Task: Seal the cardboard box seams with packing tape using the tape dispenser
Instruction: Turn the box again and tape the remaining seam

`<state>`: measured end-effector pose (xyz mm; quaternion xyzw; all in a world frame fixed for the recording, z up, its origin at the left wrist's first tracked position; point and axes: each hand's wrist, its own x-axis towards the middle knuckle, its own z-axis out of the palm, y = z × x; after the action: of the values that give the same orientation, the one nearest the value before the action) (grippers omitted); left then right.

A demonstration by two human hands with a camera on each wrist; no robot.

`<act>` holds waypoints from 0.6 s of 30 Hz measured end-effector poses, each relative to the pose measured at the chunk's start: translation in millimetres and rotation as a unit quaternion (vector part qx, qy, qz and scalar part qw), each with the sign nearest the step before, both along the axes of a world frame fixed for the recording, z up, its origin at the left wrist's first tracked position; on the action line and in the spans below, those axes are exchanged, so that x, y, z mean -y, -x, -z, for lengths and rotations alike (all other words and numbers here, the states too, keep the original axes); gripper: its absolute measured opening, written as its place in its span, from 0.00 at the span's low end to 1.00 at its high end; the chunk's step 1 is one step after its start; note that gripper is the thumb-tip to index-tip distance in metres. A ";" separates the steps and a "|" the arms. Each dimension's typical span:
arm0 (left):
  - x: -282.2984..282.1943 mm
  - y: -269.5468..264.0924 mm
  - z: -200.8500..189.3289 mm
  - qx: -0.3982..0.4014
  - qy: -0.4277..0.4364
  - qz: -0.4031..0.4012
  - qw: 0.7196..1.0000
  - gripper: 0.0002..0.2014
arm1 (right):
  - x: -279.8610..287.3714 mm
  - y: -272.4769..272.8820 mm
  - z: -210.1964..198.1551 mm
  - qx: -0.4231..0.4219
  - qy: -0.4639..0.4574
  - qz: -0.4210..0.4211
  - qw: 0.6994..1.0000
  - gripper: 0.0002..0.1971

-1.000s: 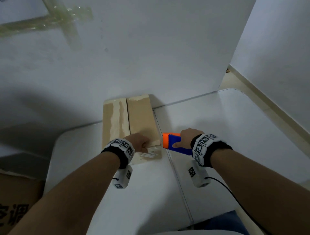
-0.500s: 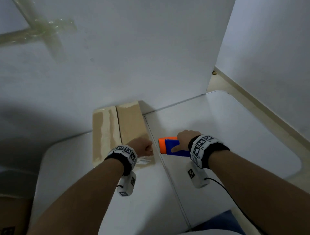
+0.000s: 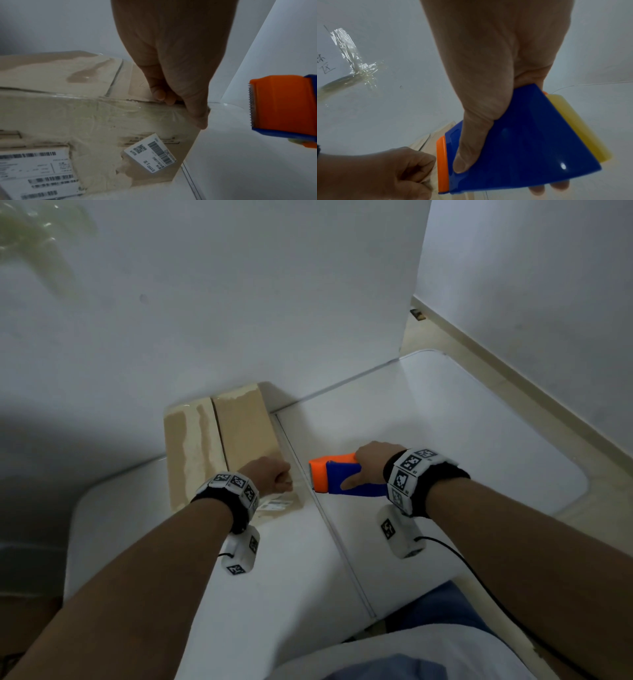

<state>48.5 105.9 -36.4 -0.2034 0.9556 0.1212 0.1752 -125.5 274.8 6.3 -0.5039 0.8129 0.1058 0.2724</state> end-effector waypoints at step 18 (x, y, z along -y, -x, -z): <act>1.5 -3.0 1.7 -0.022 -0.009 -0.002 1.000 0.21 | 61.6 -22.9 27.5 -0.045 0.035 0.011 0.998 0.18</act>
<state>51.4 104.4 -38.1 -0.2008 0.9577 0.1348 0.1559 -102.6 213.2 -21.2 -0.4990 0.8328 0.0973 0.2190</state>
